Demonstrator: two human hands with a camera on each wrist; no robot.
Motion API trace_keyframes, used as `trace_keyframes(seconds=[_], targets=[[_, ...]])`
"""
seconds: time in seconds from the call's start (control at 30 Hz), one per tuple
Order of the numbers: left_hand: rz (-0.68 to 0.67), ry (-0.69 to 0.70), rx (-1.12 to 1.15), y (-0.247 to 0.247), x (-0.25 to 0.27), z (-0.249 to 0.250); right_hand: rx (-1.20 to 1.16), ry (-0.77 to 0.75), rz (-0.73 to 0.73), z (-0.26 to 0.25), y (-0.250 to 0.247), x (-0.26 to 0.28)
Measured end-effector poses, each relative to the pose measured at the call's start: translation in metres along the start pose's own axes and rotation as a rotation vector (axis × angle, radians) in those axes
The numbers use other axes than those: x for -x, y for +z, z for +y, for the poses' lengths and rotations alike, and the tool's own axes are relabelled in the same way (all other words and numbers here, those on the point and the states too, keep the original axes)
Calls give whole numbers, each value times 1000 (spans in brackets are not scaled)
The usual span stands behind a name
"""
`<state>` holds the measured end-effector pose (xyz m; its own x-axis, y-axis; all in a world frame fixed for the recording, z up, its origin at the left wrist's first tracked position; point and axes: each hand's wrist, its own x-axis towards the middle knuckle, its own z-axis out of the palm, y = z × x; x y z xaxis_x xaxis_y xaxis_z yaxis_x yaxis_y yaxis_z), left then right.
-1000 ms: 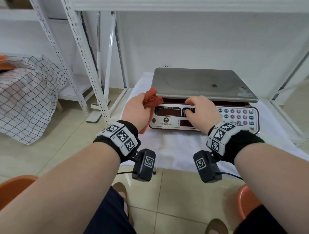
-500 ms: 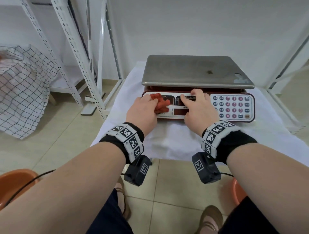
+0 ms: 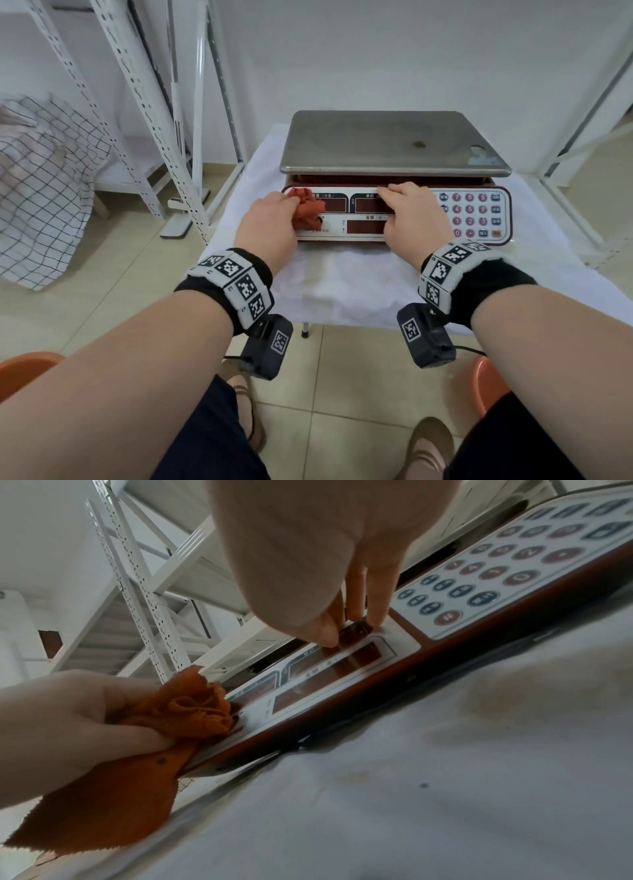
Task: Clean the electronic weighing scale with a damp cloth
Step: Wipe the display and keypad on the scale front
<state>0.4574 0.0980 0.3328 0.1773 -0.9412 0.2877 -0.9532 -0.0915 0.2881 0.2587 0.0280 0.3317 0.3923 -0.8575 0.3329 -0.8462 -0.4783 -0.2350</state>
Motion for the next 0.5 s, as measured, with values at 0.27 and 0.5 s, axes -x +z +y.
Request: trace_keyframes(seconds=[0.27, 0.5], targets=[[-44, 95, -103, 21, 8, 33, -41, -56, 0, 4, -2, 5], [-157, 316, -59, 16, 14, 35, -121, -35, -108, 11, -9, 6]])
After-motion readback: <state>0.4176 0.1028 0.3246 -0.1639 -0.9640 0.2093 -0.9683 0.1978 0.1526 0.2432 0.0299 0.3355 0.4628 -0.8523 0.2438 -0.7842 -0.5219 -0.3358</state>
